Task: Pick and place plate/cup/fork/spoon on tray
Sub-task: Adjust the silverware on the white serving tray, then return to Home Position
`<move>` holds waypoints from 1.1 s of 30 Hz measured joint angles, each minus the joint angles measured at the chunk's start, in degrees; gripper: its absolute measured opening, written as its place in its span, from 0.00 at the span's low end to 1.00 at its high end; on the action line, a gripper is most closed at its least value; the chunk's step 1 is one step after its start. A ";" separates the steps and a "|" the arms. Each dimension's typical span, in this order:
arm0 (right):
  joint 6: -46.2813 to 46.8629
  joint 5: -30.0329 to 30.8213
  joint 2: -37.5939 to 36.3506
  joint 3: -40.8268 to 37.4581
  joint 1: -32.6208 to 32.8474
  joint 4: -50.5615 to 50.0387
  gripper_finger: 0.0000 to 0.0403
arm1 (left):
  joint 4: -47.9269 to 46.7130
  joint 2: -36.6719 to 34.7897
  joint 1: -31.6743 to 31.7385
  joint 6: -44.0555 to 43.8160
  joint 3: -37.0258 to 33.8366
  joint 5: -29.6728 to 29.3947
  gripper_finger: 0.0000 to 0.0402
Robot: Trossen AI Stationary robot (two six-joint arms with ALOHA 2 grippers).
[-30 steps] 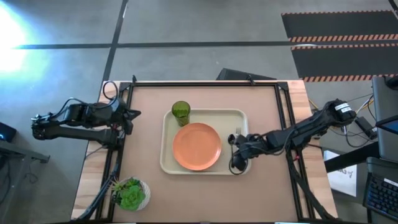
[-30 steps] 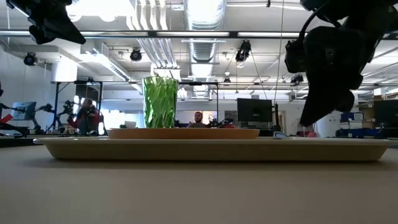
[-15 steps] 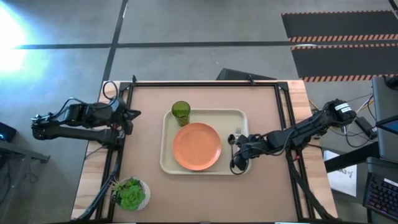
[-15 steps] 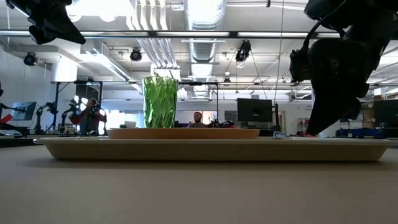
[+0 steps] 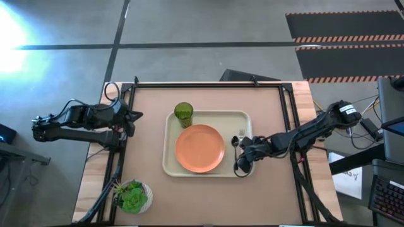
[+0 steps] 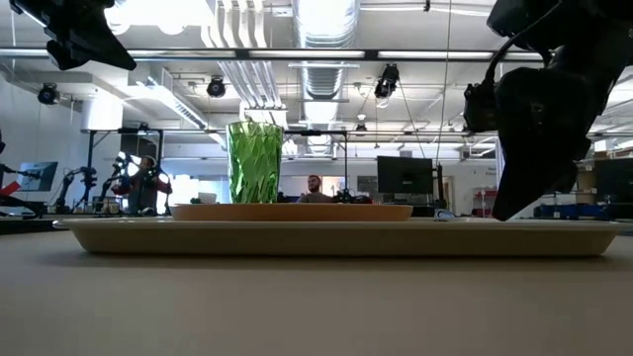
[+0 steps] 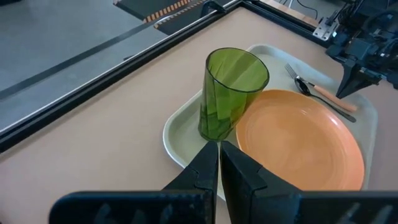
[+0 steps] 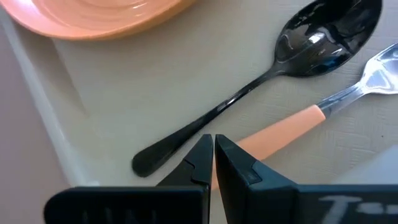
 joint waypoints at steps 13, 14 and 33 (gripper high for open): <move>0.57 -0.68 8.39 0.04 -0.04 6.63 0.02 | 0.04 0.05 -0.02 0.02 0.00 -0.02 0.00; 0.56 -0.87 8.00 0.02 -0.04 6.59 0.02 | 0.04 0.07 -0.02 0.02 0.00 -0.02 0.00; -2.92 -2.07 4.71 2.39 0.02 4.93 0.02 | 0.02 0.02 -0.02 0.04 0.00 -0.02 0.00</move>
